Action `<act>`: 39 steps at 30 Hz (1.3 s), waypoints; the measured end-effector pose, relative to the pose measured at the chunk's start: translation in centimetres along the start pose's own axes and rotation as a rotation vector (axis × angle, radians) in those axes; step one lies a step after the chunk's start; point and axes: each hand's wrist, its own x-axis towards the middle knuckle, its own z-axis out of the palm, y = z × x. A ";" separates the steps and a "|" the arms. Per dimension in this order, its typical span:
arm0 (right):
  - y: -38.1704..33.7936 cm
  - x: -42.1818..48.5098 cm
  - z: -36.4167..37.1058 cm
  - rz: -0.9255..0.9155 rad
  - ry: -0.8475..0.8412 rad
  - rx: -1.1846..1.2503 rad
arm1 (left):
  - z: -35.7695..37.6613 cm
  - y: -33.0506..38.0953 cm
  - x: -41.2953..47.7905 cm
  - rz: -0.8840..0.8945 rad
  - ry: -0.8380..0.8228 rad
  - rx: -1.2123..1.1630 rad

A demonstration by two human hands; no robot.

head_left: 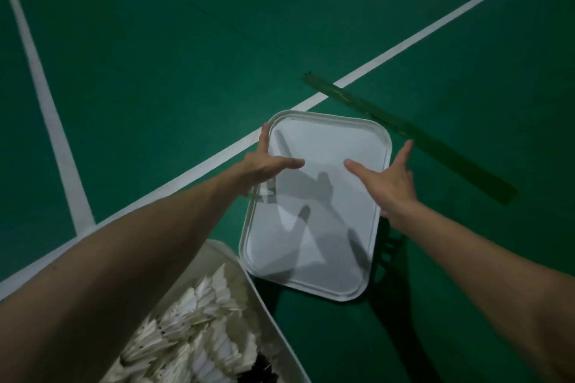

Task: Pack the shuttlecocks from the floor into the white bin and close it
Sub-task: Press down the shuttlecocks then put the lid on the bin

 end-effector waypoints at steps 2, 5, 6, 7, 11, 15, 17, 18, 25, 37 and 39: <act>-1.8 -0.6 -0.7 -0.018 -0.018 -0.003 | -1.3 1.2 -1.2 0.073 0.037 -0.077; -4.5 -2.6 -1.8 -0.114 -0.008 0.017 | -3.5 3.1 -3.8 0.111 0.057 -0.136; -5.2 -3.4 -2.2 -0.153 0.017 0.039 | -4.3 3.7 -5.0 0.128 0.068 -0.158; -5.9 -4.3 -2.6 -0.189 0.037 0.066 | -5.0 4.3 -6.1 0.158 0.085 -0.205; -8.4 -8.6 -3.7 -0.374 0.022 0.092 | -7.8 5.9 -11.2 0.163 0.199 -0.489; -10.0 -14.9 -3.8 -0.638 -0.010 -0.097 | -9.8 5.3 -16.2 0.035 0.260 -0.626; -10.2 -17.8 -3.3 -0.722 -0.046 -0.188 | -10.7 4.2 -18.3 0.013 0.301 -0.724; -10.1 -19.1 -2.9 -0.759 -0.064 -0.232 | -11.0 3.5 -19.5 -0.004 0.302 -0.757; -8.4 -26.0 -0.6 -0.907 -0.429 -0.548 | -13.9 -2.8 -26.7 -0.053 0.392 -0.859; -8.4 -21.7 3.3 -0.709 -0.653 -0.782 | -17.1 -17.1 -37.6 -0.005 0.275 -0.840; -6.4 -21.8 4.3 -0.627 -0.695 -0.712 | -16.6 -19.1 -38.1 -0.072 0.243 -0.763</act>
